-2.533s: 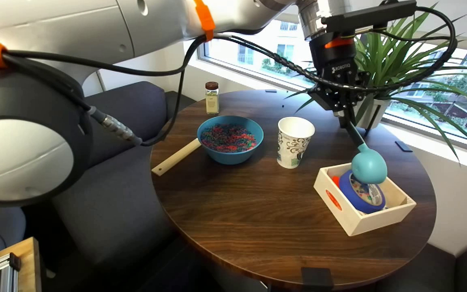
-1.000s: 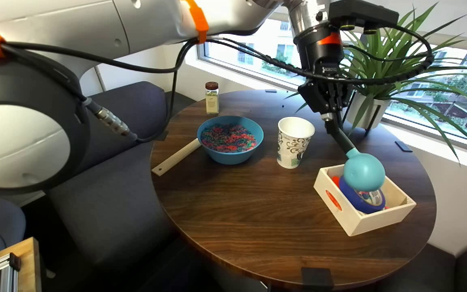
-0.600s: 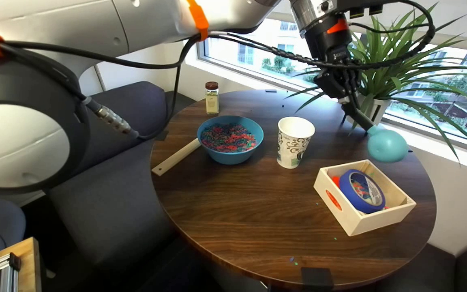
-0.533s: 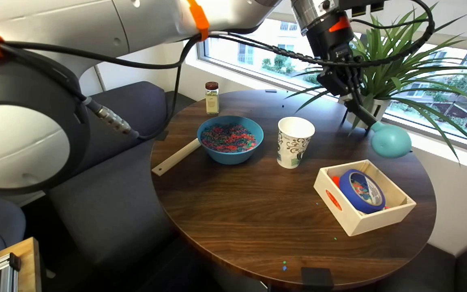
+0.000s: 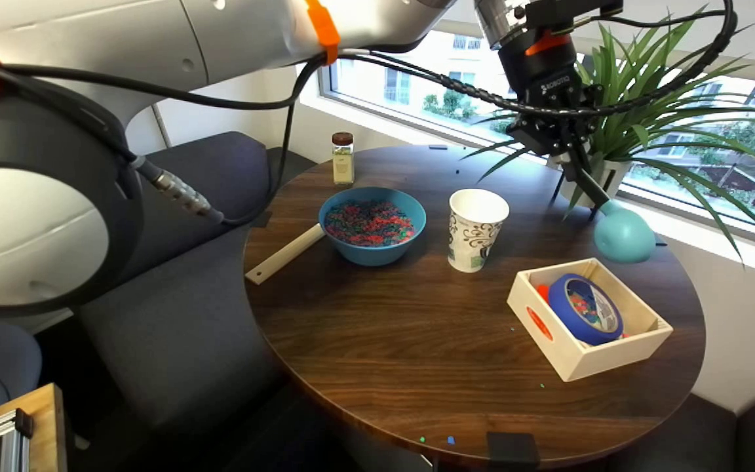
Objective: Use the blue measuring spoon to place cereal from the blue bowl into the box.
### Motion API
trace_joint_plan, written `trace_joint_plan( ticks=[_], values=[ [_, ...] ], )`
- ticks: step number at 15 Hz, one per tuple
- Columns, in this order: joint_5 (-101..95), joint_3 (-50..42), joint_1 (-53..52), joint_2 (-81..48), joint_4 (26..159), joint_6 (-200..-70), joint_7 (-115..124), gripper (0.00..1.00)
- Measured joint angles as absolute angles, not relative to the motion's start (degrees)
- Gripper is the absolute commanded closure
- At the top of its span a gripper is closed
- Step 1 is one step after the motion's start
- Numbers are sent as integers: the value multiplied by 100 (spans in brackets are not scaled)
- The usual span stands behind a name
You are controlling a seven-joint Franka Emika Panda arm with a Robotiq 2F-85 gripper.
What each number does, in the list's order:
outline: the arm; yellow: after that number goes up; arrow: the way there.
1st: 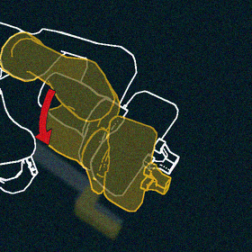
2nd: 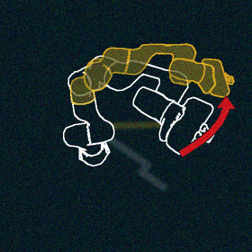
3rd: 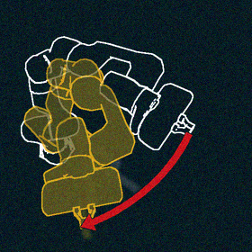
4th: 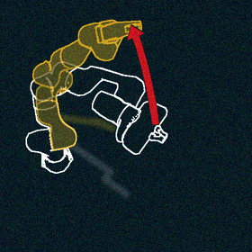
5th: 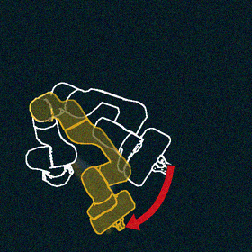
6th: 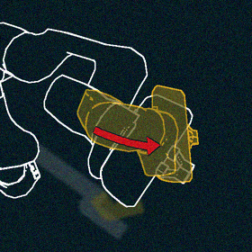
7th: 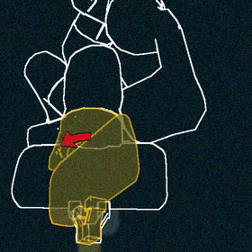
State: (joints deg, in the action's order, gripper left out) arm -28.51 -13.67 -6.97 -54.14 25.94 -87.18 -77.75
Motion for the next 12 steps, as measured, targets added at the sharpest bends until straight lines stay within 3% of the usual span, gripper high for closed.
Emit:
trace_joint_plan(
  ticks=[12],
  values=[
    [-2561, -1263, -549, -5542, 2613, -8242, -4836, 98]
  ],
)
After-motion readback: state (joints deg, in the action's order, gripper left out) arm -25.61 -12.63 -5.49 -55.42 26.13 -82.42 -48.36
